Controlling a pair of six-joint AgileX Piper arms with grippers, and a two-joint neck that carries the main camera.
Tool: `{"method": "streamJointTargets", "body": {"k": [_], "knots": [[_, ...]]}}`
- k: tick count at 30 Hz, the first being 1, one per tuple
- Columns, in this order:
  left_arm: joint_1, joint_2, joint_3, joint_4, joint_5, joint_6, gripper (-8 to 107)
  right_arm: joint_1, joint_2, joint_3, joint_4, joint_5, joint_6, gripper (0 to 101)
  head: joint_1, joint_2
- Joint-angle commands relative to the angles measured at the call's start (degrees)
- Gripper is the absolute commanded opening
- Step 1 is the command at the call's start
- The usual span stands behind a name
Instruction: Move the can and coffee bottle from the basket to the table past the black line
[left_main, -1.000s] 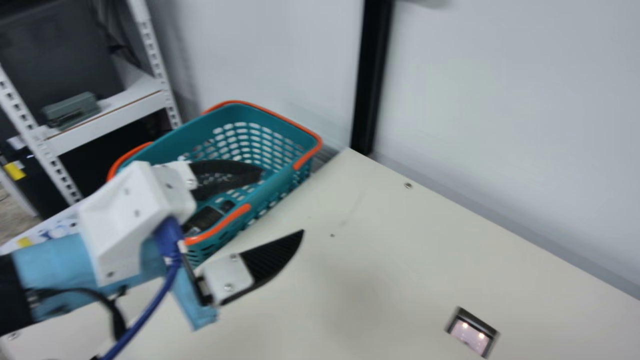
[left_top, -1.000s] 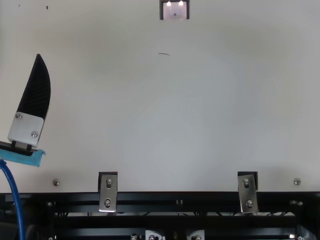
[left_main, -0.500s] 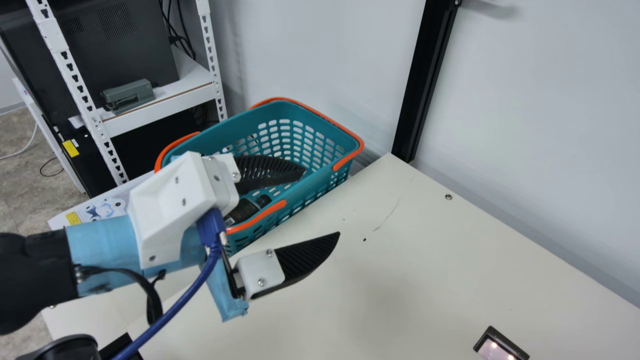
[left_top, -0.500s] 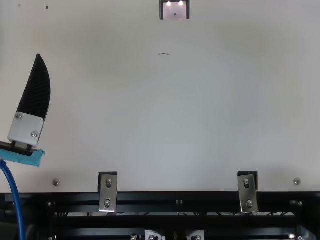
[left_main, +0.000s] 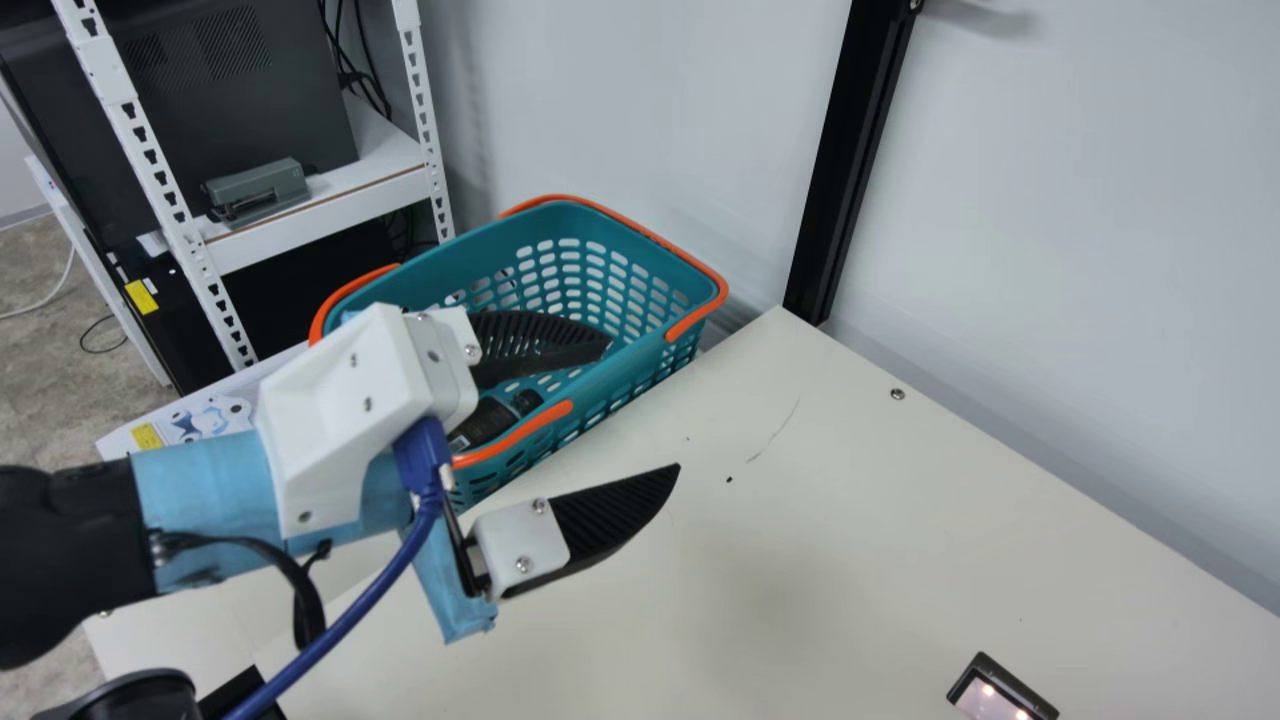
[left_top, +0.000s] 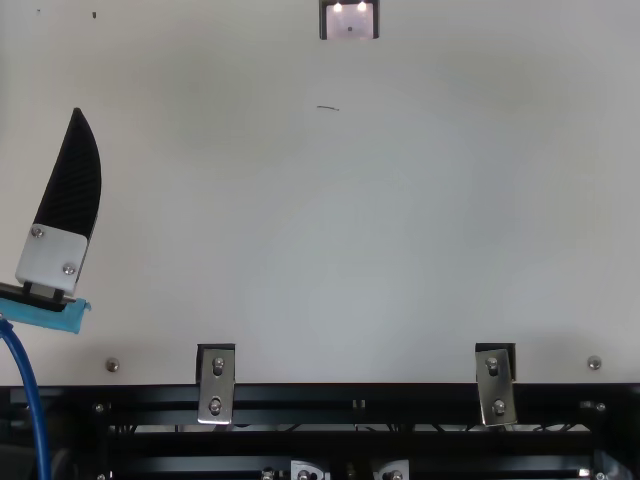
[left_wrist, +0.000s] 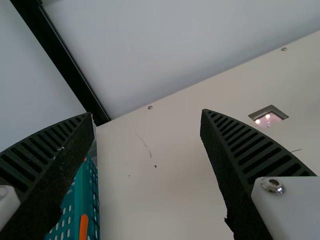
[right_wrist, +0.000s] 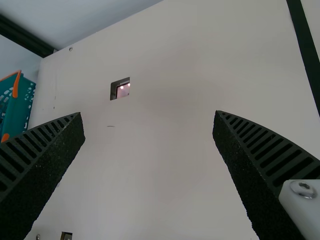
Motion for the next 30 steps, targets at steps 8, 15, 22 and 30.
{"method": "streamJointTargets", "body": {"k": [8, 15, 22, 30], "knots": [[-0.6, 0.0, -0.1, 2.3, -0.3, -2.5, 90, 0.0, 0.0, 0.0, 0.0, 0.0, 0.0, 101, -1.8, 1.1], [2.0, 3.8, -2.6, 6.3, -2.1, -9.0, 90, 0.0, 0.0, 0.0, 0.0, 0.0, 0.0, 101, -1.8, 1.1], [10.0, 11.3, -7.9, 9.1, -3.7, -16.4, 90, 0.0, 0.0, 0.0, 0.0, 0.0, 0.0, 101, -1.8, 1.1], [20.6, 22.0, -15.0, 11.8, -4.2, -23.3, 90, 0.0, 0.0, 0.0, 0.0, 0.0, 0.0, 101, -1.8, 1.1]]}}
